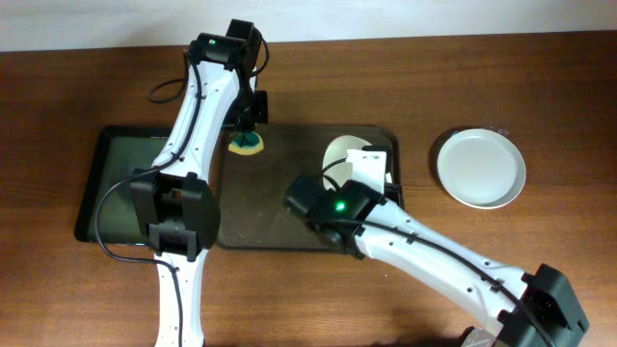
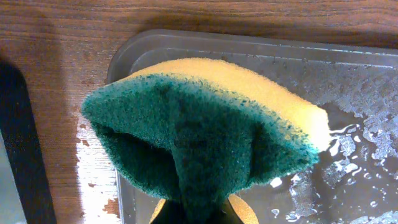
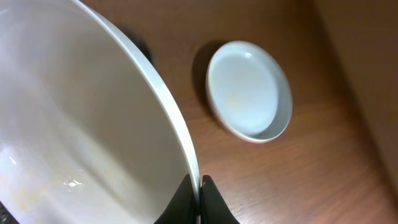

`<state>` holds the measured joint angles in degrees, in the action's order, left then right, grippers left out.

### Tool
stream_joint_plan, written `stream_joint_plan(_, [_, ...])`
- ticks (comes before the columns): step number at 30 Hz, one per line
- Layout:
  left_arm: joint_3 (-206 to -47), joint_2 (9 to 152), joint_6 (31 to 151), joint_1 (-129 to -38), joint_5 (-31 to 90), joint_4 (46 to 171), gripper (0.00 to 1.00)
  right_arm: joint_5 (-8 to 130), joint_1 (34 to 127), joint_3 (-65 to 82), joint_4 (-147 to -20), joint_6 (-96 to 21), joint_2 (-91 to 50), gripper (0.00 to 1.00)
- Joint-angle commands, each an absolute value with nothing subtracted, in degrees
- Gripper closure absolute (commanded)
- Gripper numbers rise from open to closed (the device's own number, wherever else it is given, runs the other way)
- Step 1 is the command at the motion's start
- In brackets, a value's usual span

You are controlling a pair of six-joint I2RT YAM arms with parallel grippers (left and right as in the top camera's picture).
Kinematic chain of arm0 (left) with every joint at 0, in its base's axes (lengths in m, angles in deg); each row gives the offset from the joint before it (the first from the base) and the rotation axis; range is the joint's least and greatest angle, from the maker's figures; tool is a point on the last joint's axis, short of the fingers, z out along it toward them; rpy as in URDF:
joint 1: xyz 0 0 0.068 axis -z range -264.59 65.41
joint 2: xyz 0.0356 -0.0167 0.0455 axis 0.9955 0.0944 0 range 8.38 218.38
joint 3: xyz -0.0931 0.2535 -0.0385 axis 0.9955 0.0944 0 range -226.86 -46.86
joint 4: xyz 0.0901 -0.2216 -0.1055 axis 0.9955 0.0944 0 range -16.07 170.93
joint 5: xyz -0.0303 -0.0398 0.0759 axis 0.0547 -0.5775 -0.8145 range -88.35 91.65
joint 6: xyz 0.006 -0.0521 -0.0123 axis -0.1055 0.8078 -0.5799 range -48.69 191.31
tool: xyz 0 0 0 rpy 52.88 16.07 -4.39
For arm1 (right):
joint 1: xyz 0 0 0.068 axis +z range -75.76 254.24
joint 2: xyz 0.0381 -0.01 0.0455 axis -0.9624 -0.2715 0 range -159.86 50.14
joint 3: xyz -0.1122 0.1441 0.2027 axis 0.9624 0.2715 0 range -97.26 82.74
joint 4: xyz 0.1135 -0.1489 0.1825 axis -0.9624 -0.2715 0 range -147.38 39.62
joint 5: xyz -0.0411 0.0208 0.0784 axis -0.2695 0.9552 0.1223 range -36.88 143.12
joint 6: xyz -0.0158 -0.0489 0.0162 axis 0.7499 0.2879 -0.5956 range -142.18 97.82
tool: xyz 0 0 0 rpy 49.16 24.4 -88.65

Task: Clean dirty plates on tray and stack at the side
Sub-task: 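Lift the last plate with the right gripper and stack it on the pile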

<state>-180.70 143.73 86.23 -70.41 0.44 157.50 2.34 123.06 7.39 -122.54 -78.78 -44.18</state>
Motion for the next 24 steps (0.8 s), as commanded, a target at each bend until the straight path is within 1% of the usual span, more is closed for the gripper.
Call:
stream_joint_plan(1, [-181.79,143.41,85.31,-70.46,1.03,157.61,1.0,14.4,119.24,7.52,-117.73,-71.33,-42.76,0.96])
stream_joint_plan(5, [-181.79,143.41,85.31,-70.46,0.81,157.81,1.0,32.22,113.66,7.52,-107.61,-58.34,-42.76,0.96])
stream_joint_plan(10, [-181.79,143.41,85.31,-70.46,0.81,157.77,1.0,48.04,105.44,7.52,-104.24,-51.11,-42.76,0.96])
stream_joint_plan(12, [-181.79,143.41,85.31,-70.46,0.83,157.59,1.0,57.2,100.4,7.52,-103.11,-47.26,-42.78,0.96])
stream_joint_plan(15, [-181.79,143.41,85.29,-70.46,0.81,157.53,1.0,65.92,94.14,7.52,-103.06,-43.31,-42.78,0.96])
stream_joint_plan(18, [-181.79,143.41,85.31,-70.46,0.83,157.64,1.0,71.82,87.5,7.54,-103.94,-40.38,-42.78,0.96])
stream_joint_plan(24, [-181.79,143.41,85.29,-70.46,0.81,157.57,1.0,74.16,79.89,7.54,-105.23,-38.87,-42.78,0.96])
